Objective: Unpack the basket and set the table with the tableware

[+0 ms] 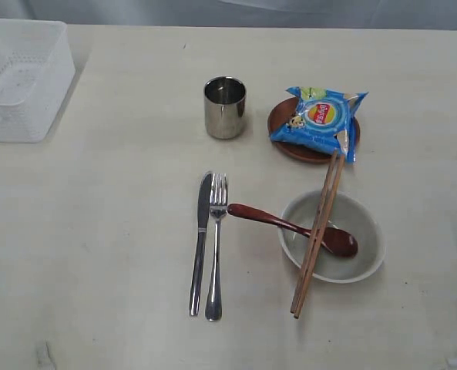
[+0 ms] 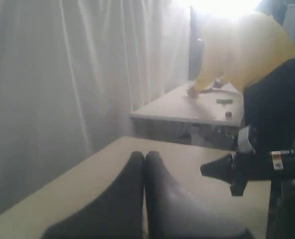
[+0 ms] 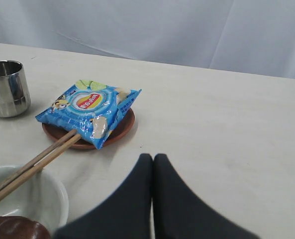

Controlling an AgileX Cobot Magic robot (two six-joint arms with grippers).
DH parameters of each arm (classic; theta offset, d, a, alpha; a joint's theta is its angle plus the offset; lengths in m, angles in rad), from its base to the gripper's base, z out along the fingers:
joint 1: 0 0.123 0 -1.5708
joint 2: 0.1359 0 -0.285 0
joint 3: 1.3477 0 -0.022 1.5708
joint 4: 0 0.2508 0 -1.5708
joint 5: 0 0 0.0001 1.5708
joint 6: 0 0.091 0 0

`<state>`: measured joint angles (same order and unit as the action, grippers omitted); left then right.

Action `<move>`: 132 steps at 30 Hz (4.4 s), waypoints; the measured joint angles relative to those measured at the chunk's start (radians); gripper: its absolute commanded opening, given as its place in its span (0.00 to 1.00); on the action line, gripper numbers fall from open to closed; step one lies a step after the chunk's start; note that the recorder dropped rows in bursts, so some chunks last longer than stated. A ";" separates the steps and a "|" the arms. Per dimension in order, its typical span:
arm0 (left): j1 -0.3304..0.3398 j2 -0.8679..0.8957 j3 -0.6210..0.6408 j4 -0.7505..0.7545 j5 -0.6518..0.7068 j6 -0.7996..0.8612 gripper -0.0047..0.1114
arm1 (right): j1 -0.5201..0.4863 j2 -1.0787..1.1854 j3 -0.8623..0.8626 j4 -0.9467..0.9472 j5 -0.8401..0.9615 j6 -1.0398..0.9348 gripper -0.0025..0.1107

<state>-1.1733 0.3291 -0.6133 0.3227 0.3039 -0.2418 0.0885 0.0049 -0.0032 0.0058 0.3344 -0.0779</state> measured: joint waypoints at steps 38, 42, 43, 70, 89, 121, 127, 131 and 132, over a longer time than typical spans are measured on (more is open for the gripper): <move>0.844 -0.049 0.216 -0.305 0.017 0.148 0.04 | 0.000 0.000 0.000 0.000 0.000 0.000 0.02; 0.980 -0.127 0.238 -0.305 0.015 0.148 0.04 | 0.000 0.000 0.000 0.000 0.000 0.000 0.02; 1.006 -0.146 0.247 -0.305 0.015 0.148 0.04 | 0.000 0.000 0.000 0.000 0.000 0.000 0.02; 1.101 -0.325 0.609 -0.305 -0.005 0.277 0.04 | 0.000 0.000 0.000 0.000 0.000 0.000 0.02; 1.003 -0.325 0.609 -0.280 -0.005 0.332 0.04 | 0.000 0.000 0.000 0.000 0.000 0.000 0.02; 1.003 -0.325 0.609 -0.280 -0.005 0.332 0.04 | 0.000 0.000 0.000 0.000 -0.004 0.000 0.02; 1.003 -0.325 0.609 -0.280 -0.005 0.332 0.04 | 0.000 0.000 0.000 0.000 -0.004 0.000 0.02; 1.003 -0.325 0.609 -0.280 -0.005 0.332 0.04 | 0.000 0.000 0.000 0.000 -0.004 0.000 0.02; 1.003 -0.325 0.609 -0.280 -0.005 0.332 0.04 | 0.000 0.000 0.000 0.000 -0.004 0.000 0.02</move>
<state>-0.1702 0.0045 -0.0040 0.0427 0.2991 0.0901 0.0885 0.0049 -0.0032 0.0058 0.3306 -0.0779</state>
